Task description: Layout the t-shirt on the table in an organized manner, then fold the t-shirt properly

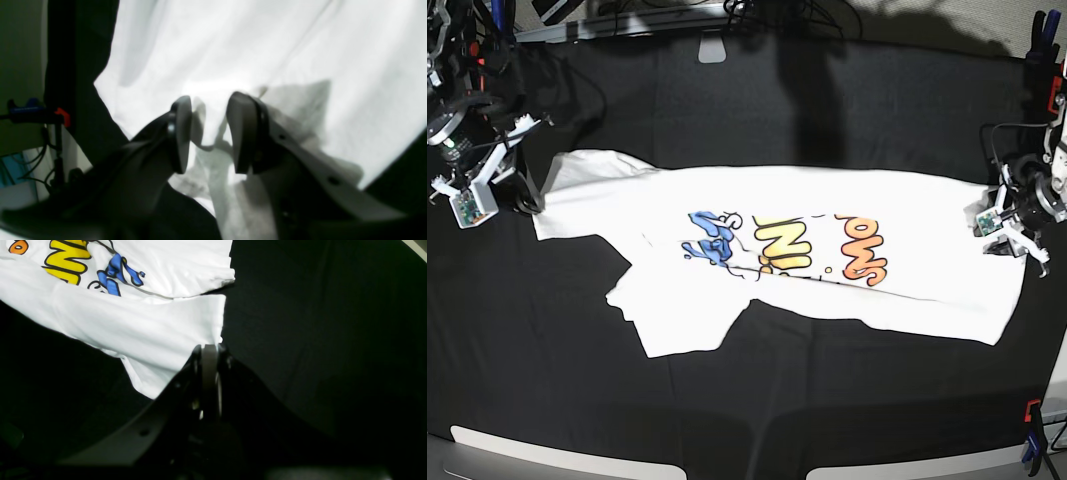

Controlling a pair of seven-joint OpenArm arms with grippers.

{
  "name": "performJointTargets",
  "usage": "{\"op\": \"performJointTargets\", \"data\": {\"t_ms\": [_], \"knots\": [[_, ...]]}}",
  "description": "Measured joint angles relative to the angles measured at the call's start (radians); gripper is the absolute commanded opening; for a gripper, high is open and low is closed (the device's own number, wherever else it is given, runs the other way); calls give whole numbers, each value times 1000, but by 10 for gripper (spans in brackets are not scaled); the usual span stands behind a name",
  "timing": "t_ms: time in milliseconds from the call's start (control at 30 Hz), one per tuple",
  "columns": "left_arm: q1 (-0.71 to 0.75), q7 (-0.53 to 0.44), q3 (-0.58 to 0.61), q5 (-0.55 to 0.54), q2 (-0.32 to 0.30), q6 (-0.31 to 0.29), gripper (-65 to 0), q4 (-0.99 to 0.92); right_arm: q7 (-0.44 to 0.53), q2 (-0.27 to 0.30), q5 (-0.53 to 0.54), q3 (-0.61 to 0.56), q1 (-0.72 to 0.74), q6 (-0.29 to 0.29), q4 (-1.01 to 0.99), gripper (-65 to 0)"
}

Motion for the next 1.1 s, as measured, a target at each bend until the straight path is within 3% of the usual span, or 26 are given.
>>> {"op": "performJointTargets", "data": {"t_ms": [67,100,167,333,467,733,933,1100], "knots": [[0,3,0,0,1,0,-639,-12,0,0,0,0,0,0,0,-650],[0,5,0,0,1,0,-650,-18,0,0,0,0,0,0,0,-650],[1,11,0,-13,1,0,-650,-27,0,0,0,0,0,0,0,-650],[36,23,0,-340,-8,-24,-650,-24,0,0,0,0,0,0,0,-650],[111,78,-27,-391,-38,-52,-650,46,-35,-2,-36,0,0,0,14,-650],[412,226,-356,-646,-69,-71,-650,333,-116,0,-78,4,-16,-1,149,-650],[669,229,-563,-652,-69,-140,-650,491,-145,0,-78,4,-102,26,212,-650],[850,229,-723,-699,-63,-145,-650,563,-151,0,-79,4,-202,27,243,-650]]}}
